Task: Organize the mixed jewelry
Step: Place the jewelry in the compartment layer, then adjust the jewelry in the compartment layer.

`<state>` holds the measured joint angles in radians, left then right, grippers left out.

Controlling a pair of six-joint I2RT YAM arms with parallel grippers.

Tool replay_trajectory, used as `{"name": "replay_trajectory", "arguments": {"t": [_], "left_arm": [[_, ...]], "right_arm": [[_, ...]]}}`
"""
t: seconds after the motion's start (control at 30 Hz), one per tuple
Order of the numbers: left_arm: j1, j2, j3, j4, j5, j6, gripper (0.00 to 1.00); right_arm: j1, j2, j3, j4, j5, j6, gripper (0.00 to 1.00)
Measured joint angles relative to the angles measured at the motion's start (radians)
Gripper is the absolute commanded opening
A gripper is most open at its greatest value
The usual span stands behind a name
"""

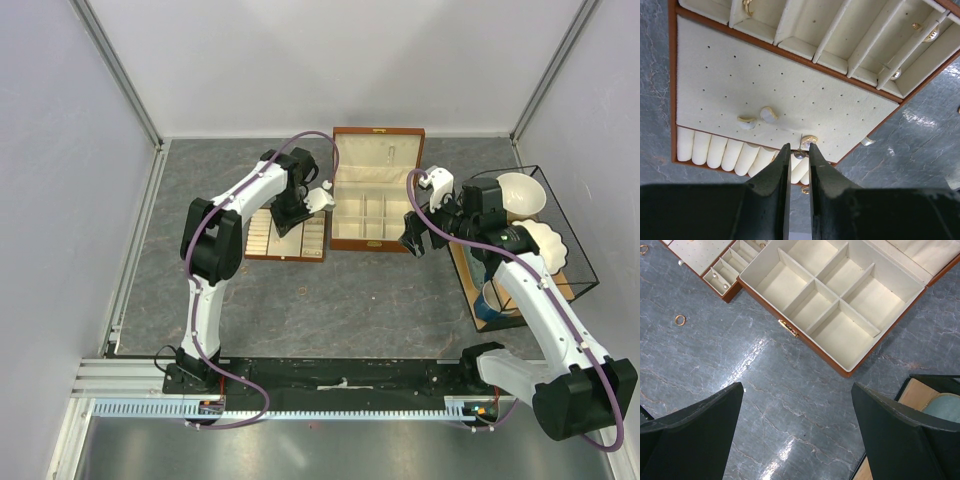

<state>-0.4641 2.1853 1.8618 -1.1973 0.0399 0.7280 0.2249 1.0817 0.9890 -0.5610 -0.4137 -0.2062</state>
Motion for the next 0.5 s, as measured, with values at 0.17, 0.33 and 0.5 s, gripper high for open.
{"name": "replay_trajectory", "arguments": {"t": [0.17, 0.33, 0.5], "left_arm": [[0.000, 0.000, 0.003, -0.001, -0.006, 0.000, 0.12], [0.000, 0.002, 0.003, -0.001, -0.005, 0.000, 0.12], [0.000, 0.016, 0.003, 0.000, -0.005, 0.000, 0.12]], "right_arm": [[0.000, 0.000, 0.000, 0.000, 0.000, 0.000, 0.98], [0.000, 0.000, 0.000, 0.000, 0.000, 0.000, 0.98], [0.000, 0.000, 0.000, 0.000, 0.000, 0.000, 0.98]]}}
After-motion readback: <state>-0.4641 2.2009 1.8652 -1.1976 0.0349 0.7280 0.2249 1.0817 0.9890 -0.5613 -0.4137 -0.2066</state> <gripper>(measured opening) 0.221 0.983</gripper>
